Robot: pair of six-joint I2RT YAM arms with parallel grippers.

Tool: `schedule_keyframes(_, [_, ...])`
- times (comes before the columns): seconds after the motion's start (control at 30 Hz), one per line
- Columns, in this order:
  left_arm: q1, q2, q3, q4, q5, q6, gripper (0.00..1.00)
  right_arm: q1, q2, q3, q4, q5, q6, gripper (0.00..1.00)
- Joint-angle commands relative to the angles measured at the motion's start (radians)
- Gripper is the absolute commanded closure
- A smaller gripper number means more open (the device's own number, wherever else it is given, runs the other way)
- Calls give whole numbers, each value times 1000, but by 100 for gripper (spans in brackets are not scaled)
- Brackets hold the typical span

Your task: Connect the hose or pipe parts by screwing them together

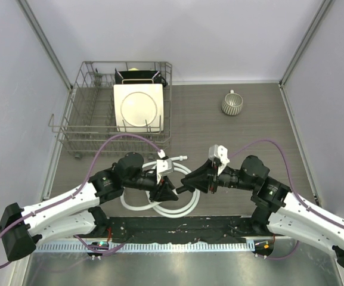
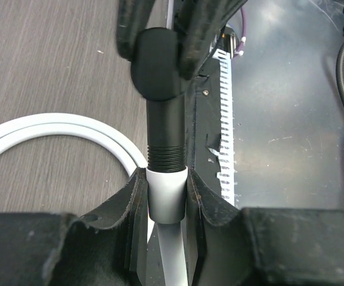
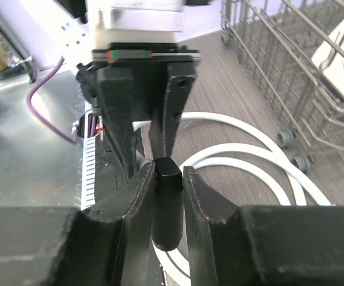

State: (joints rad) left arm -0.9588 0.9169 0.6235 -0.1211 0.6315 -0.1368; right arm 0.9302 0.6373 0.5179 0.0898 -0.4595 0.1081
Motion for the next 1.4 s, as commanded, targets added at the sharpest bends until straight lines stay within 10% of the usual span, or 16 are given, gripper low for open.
schedule_keyframes(0.0, [8, -41, 18, 155, -4, 25, 100, 6, 93, 99, -122, 173, 107, 69])
schedule_keyframes(0.6, [8, -46, 30, 103, 6, 40, 100, 6, 121, 341, -458, 400, 118, 36])
schedule_keyframes(0.93, [8, -44, 42, 87, 143, 19, 100, 6, -146, 303, -550, -109, -608, 29])
schedule_keyframes(1.37, [28, -12, 56, 103, 226, 2, 100, 7, -31, 272, -507, -242, -682, 29])
